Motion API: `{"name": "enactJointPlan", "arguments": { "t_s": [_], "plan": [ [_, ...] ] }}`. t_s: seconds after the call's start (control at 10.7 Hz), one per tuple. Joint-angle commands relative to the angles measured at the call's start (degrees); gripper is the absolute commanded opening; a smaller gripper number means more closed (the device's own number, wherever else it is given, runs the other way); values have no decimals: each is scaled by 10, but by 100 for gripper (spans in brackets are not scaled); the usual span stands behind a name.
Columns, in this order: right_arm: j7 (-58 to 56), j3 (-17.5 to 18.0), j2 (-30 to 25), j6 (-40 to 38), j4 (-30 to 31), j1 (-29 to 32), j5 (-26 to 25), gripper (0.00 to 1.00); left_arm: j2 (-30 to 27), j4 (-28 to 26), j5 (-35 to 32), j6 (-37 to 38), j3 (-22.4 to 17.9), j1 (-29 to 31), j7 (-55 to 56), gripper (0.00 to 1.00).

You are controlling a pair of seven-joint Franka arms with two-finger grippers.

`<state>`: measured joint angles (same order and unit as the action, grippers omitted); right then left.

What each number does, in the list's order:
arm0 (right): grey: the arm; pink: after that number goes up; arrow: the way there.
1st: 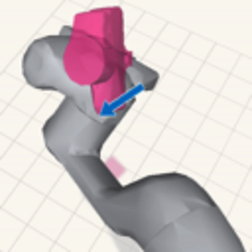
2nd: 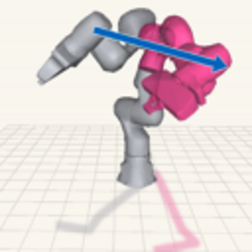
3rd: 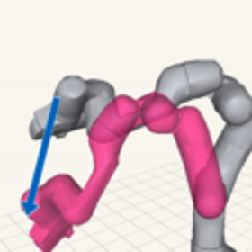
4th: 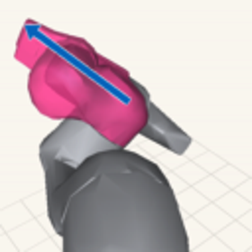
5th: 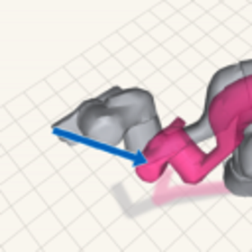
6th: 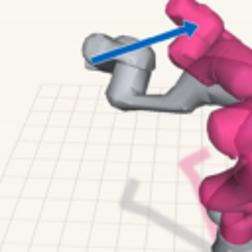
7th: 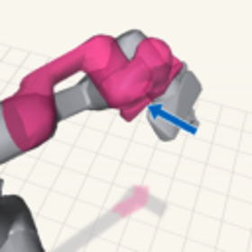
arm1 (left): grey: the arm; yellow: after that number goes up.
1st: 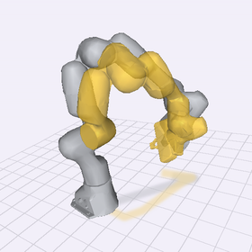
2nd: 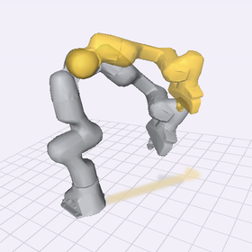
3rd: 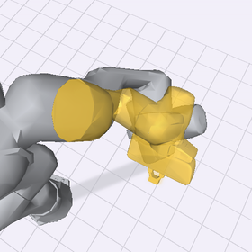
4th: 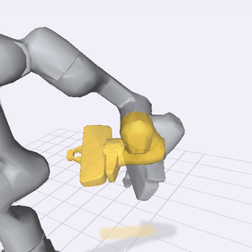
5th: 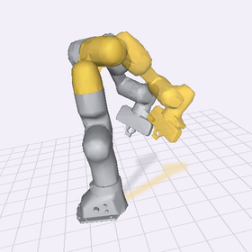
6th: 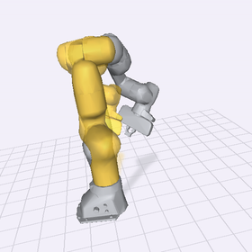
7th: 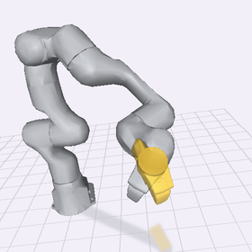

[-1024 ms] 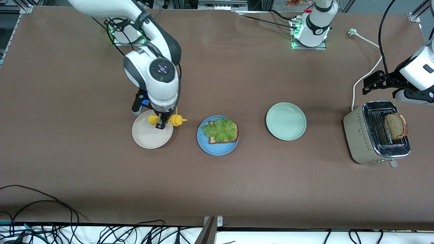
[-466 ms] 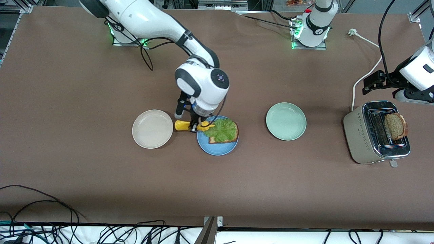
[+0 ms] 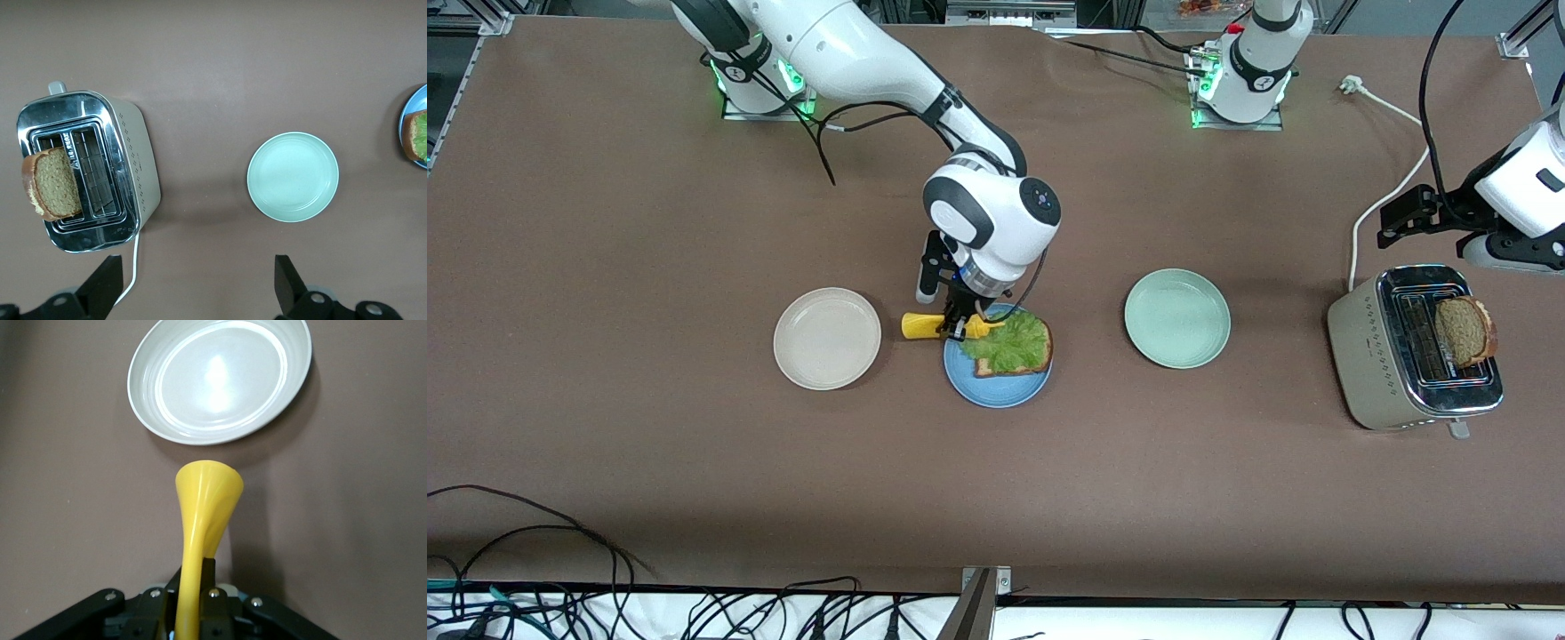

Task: Make sandwich in blue plate with both arms
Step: 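Tilt the mustard bottle over the lettuce with the right gripper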

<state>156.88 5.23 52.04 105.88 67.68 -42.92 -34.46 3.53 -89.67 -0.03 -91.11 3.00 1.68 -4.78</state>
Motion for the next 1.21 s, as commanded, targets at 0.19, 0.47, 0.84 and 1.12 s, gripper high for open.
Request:
{"name": "enactJointPlan", "arguments": {
  "t_s": [0.19,0.47,0.84,1.12],
  "plan": [
    [39,-36,19,-19,-26,-9,-32,0,2,4,-1,-1,1,3,-12,100],
    [40,-53,39,-18,-26,-8,-43,0,2,4,-1,-1,1,3,-12,100],
    [10,-87,47,-20,-8,-7,-56,0,2,4,-1,-1,1,3,-12,100],
    [-57,-99,34,-49,-12,25,-49,0,2,4,-1,-1,1,3,-12,100]
  ]
}}
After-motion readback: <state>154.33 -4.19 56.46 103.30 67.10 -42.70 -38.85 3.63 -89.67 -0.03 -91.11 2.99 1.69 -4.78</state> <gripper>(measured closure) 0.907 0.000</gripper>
